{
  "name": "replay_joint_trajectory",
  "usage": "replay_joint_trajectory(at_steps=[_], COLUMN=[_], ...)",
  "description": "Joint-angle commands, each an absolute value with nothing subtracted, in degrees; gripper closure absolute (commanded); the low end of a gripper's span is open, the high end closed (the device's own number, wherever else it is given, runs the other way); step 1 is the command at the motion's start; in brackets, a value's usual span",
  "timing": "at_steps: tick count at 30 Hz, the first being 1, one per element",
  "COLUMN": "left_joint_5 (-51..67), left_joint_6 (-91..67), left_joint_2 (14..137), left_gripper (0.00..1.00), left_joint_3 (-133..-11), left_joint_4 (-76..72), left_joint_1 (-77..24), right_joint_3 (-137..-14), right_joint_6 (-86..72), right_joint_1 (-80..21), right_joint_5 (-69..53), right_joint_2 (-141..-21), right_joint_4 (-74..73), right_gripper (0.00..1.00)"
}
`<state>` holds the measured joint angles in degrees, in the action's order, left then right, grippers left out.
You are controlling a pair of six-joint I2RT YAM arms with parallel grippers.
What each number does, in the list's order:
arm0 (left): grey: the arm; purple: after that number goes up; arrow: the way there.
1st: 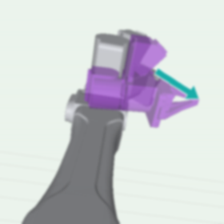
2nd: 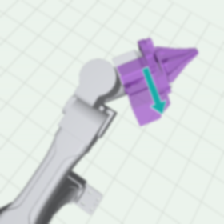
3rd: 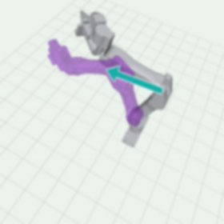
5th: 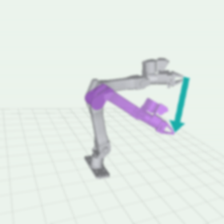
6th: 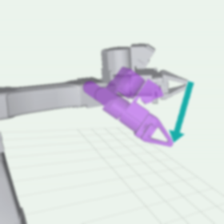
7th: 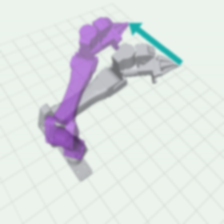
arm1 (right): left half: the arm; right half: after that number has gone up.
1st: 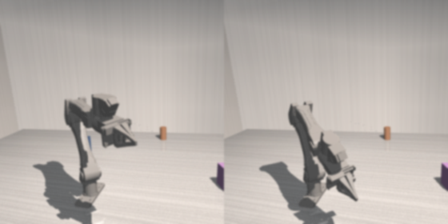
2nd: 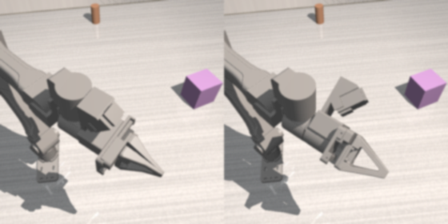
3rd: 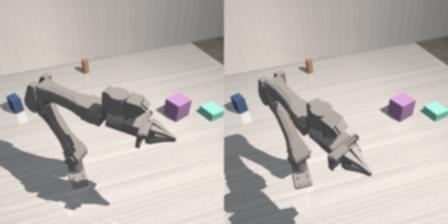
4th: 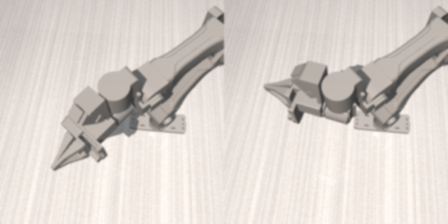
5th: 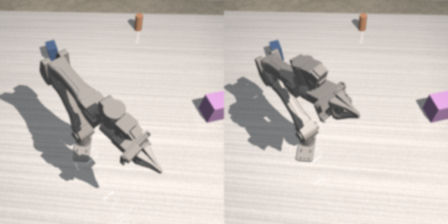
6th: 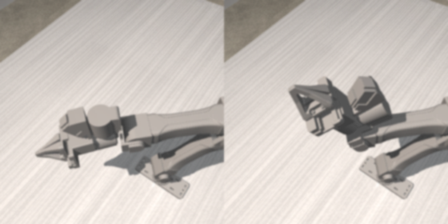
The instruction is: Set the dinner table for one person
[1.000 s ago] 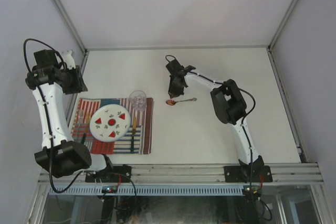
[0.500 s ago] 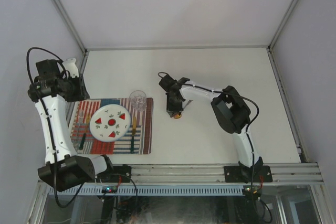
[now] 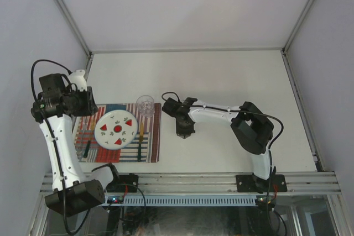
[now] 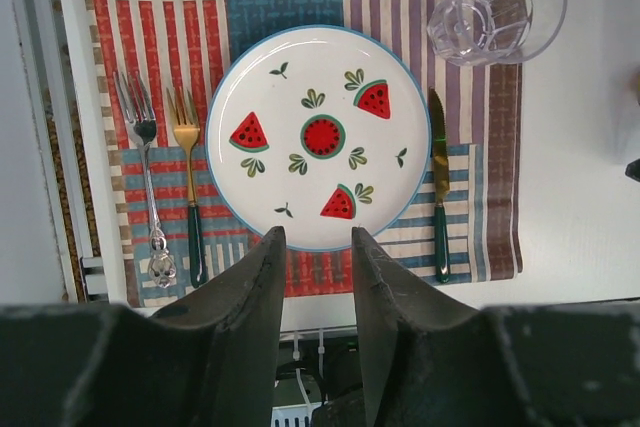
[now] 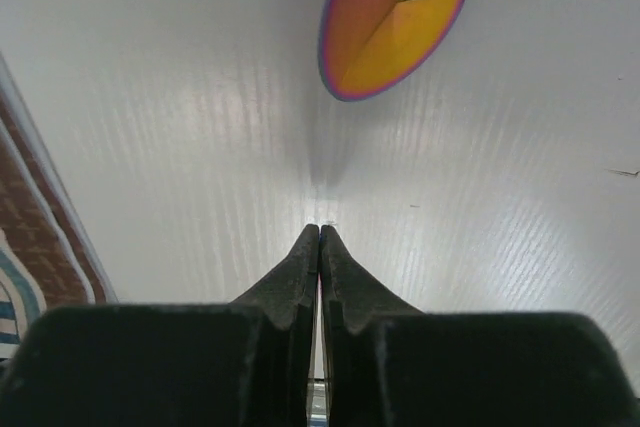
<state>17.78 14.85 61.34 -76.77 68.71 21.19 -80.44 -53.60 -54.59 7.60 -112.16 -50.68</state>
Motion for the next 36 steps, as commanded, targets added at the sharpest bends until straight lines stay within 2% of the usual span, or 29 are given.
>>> replay_joint_trajectory(at_steps=[1, 2, 4, 7, 10, 13, 29, 36], left_joint_5=[19.9, 20.1, 20.3, 20.3, 20.2, 20.0, 18.3, 18.7], left_joint_6=[17.0, 17.0, 16.9, 16.7, 16.7, 16.8, 15.3, 14.6], left_joint_2=[58.7, 58.6, 58.4, 58.0, 57.5, 57.4, 58.2, 58.8], left_gripper=[0.63, 0.63, 0.63, 0.63, 0.63, 0.63, 0.62, 0.62], left_joint_3=[-75.2, -75.0, -74.6, -74.7, -75.0, -75.5, -75.4, -75.9], left_joint_4=[69.2, 69.2, 69.4, 69.5, 69.5, 70.0, 69.6, 69.0], left_joint_1=[21.4, 21.5, 21.5, 21.5, 21.5, 21.5, 21.5, 21.5], right_joint_3=[-85.1, -87.5, -93.1, -100.5, -104.9, -106.2, -97.5, -88.4], right_joint_6=[-52.1, -51.5, -51.0, -50.1, -49.5, -50.0, -48.0, -49.9], right_joint_1=[-56.1, -56.0, -55.7, -54.5, -52.7, -50.2, -45.4, -47.0], right_joint_5=[11.6, 12.2, 14.1, 15.8, 14.9, 11.3, 8.4, 7.5], right_joint_2=[-107.9, -108.4, -110.4, -114.4, -119.7, -123.9, -122.3, -117.2], right_joint_4=[-48.0, -48.6, -51.1, -53.4, -53.7, -53.6, -48.7, -46.7], right_gripper=[1.0, 0.98, 0.84, 0.79, 0.85, 1.0, 1.0, 1.0])
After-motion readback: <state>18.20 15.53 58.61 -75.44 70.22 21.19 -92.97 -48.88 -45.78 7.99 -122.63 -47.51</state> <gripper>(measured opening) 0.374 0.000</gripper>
